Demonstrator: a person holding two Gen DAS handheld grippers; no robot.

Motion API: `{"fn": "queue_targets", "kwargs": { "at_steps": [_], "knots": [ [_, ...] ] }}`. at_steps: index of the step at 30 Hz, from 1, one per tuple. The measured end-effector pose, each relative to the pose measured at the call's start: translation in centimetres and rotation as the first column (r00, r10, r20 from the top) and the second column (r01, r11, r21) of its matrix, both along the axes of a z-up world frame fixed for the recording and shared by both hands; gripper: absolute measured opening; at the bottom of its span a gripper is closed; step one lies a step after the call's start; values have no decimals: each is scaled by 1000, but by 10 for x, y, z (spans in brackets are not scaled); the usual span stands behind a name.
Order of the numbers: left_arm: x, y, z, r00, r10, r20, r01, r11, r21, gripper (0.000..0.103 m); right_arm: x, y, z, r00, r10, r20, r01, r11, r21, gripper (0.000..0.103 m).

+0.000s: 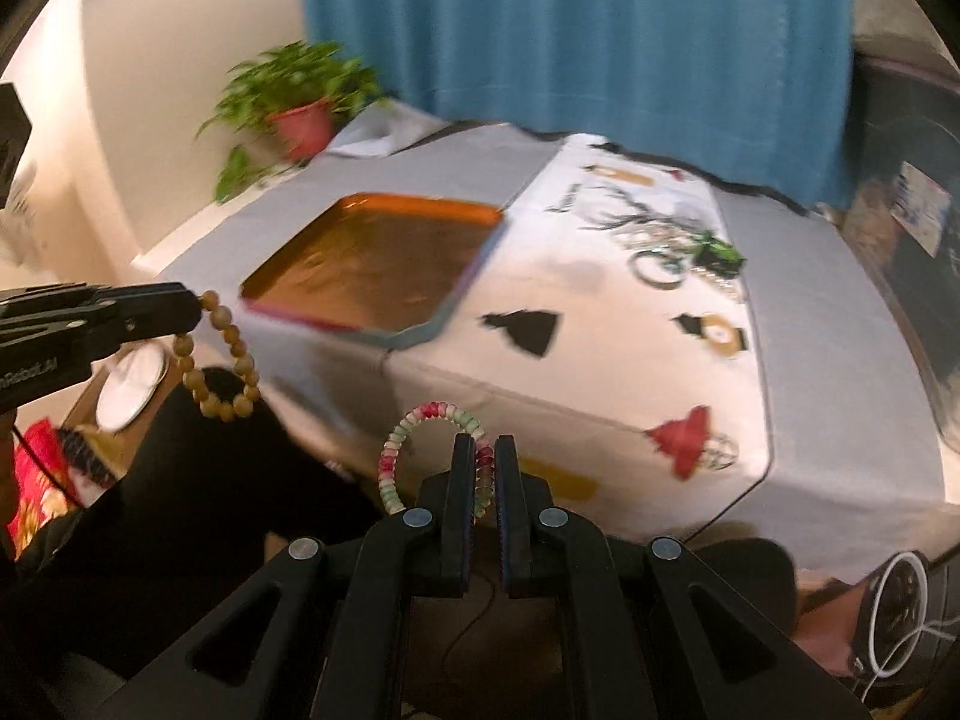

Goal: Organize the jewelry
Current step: 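Carry the pink-green bead bracelet in the right tool while the left carries the amber bead bracelet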

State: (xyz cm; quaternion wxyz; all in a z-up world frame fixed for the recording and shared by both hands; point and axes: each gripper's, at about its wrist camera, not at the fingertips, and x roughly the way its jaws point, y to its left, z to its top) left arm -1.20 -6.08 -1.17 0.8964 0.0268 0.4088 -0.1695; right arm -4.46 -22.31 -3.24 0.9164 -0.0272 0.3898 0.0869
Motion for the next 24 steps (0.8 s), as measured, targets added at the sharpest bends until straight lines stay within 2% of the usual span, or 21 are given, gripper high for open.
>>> {"fn": "queue_targets", "kwargs": {
  "at_steps": [7, 24],
  "knots": [
    [-14, 15, -4, 1000, 8, -1, -8, 1000, -29, 11, -11, 24, -6, 998, 49, -27, -49, 999, -19, 6],
    [-9, 17, -7, 1000, 6, -18, -7, 999, -44, 11, -3, 32, -11, 997, 57, -60, -60, 998, -35, 6]
  ]
}}
